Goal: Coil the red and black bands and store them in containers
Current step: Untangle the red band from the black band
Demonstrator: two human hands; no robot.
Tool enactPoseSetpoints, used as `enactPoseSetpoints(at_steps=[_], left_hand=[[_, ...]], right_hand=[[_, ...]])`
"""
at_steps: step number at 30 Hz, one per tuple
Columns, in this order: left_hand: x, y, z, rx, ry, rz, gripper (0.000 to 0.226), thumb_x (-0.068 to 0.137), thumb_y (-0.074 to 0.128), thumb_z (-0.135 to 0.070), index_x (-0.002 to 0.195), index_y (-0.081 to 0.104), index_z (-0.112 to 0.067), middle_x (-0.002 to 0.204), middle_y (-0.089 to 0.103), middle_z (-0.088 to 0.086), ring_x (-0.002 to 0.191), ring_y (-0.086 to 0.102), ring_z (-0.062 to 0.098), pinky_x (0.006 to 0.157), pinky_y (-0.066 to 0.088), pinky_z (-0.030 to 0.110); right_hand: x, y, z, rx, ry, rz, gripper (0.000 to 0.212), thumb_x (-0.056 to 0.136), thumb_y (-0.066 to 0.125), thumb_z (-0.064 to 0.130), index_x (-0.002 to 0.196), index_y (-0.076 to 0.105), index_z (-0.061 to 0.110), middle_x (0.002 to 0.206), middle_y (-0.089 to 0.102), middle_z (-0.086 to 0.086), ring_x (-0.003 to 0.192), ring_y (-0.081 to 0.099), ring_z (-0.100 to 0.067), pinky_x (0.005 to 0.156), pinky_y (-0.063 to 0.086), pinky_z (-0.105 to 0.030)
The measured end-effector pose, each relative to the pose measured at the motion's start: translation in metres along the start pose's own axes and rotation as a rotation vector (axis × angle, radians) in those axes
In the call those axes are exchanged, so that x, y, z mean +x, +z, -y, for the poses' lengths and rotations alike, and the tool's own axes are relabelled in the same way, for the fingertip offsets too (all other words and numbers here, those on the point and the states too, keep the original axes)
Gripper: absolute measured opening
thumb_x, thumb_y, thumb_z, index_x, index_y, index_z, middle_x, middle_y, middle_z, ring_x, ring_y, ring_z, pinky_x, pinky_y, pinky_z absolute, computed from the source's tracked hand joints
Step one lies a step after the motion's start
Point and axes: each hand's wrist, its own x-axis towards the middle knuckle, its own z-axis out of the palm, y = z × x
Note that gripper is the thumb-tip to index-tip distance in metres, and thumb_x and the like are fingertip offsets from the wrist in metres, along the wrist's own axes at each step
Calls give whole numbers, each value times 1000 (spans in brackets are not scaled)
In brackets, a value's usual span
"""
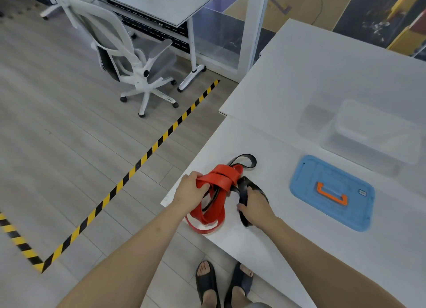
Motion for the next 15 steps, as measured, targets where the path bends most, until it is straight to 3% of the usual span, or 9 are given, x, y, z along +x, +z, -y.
enactPoseSetpoints(at_steps=[4,9,12,15], left_hand=[[-7,-7,-6,-69,19,-54,35,100,57,-36,131,57,-20,116,61,-5,101,58,14,85,43,28],[-13,-7,-8,-184,-5,-76,29,106,46,-39,129,57,-25,118,64,-4,102,61,15,87,45,31],[-17,-2,-5,-186,28,-42,27,106,45,-43,128,54,-30,119,63,-6,109,61,17,96,50,37],[-18,1,0,-202,22,-21,28,104,48,-44,130,51,-33,120,63,-6,110,62,18,96,51,37]], right_hand=[[-9,-14,4,84,-50,-84,65,89,64,33,148,40,19,134,59,-10,124,58,-33,99,53,-48],[-10,-27,10,-54,-238,-297,81,89,72,42,158,35,19,162,38,-9,150,36,-33,121,36,-46],[-4,-35,31,-13,-345,-134,90,89,73,51,162,28,26,169,29,-4,155,30,-26,123,35,-45],[3,-37,51,-27,-346,-43,72,91,71,47,153,43,23,162,42,0,145,44,-25,112,45,-43]])
